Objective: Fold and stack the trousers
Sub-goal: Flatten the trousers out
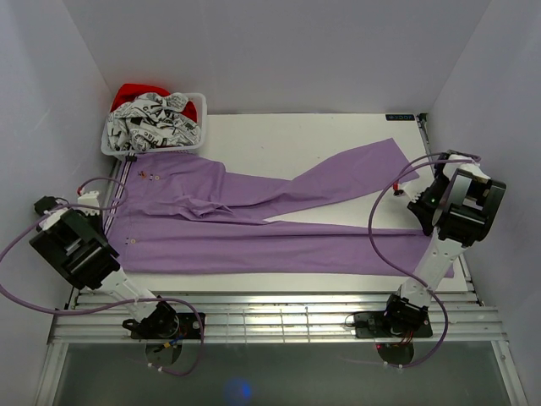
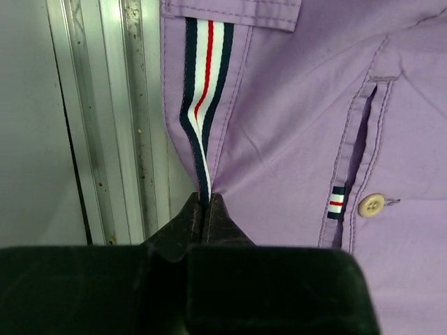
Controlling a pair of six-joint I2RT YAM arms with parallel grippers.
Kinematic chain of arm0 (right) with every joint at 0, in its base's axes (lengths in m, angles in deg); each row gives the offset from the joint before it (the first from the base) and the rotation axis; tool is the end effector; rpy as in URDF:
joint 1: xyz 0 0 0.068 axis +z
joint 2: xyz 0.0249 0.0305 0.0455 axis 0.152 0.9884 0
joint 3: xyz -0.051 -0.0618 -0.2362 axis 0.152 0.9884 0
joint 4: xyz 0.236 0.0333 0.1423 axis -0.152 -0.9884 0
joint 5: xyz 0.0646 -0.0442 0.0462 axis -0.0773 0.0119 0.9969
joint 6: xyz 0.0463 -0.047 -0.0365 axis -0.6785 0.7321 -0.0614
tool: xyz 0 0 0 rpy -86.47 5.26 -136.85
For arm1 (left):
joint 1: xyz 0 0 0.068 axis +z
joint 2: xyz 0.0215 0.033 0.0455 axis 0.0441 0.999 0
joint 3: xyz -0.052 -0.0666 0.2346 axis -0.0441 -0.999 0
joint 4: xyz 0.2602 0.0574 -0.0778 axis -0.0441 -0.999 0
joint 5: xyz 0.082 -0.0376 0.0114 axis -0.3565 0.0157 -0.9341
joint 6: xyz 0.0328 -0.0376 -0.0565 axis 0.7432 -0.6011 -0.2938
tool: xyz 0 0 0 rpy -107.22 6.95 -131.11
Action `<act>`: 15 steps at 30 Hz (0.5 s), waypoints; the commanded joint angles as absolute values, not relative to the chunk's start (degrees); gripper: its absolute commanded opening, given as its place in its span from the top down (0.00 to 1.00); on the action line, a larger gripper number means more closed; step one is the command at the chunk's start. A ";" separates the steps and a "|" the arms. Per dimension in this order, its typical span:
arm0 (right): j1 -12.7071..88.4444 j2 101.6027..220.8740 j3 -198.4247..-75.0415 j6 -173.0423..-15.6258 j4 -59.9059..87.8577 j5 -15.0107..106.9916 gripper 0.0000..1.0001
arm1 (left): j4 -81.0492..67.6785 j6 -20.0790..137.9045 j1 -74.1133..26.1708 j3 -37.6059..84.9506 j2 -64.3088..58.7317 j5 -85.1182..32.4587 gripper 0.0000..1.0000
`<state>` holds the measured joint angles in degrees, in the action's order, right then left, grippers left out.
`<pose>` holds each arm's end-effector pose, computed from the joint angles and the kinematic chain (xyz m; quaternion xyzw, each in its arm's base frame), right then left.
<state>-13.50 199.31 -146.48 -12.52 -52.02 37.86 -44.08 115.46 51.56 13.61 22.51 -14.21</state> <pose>0.3361 -0.1380 0.0917 0.4428 -0.8920 -0.0650 0.0629 0.2422 0.2451 0.1040 -0.0098 0.9748 -0.0186 0.2222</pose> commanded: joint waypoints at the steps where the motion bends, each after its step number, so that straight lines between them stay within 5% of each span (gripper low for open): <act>1: -13.76 201.45 -146.80 -10.35 -47.92 35.44 0.92 | -39.97 116.19 52.19 16.62 19.98 -15.37 1.00; 2: -13.24 201.36 -146.62 -10.09 -48.27 36.23 0.88 | -43.04 119.76 52.27 17.85 19.89 -12.65 0.96; 3: -12.88 201.10 -146.27 -10.09 -48.53 37.37 0.79 | -47.59 120.84 52.19 18.30 19.46 -7.66 0.72; 6: -11.56 198.21 -143.72 -10.35 -47.48 40.70 0.42 | -56.22 126.46 52.19 19.35 16.05 -0.60 0.36; 7: -11.39 196.11 -143.28 -10.09 -46.87 41.42 0.29 | -57.73 127.61 52.19 19.44 14.81 3.16 0.25; 8: -11.30 195.13 -143.54 -10.00 -46.86 42.12 0.02 | -59.31 128.93 52.19 19.44 13.49 4.94 0.20; 10: -11.30 192.59 -145.11 -10.44 -47.04 44.41 0.10 | -60.47 128.86 52.01 19.36 9.01 8.98 0.18; 15: -12.18 186.52 -150.57 -10.44 -51.42 50.12 0.10 | -61.17 129.47 47.28 17.69 1.80 9.98 0.17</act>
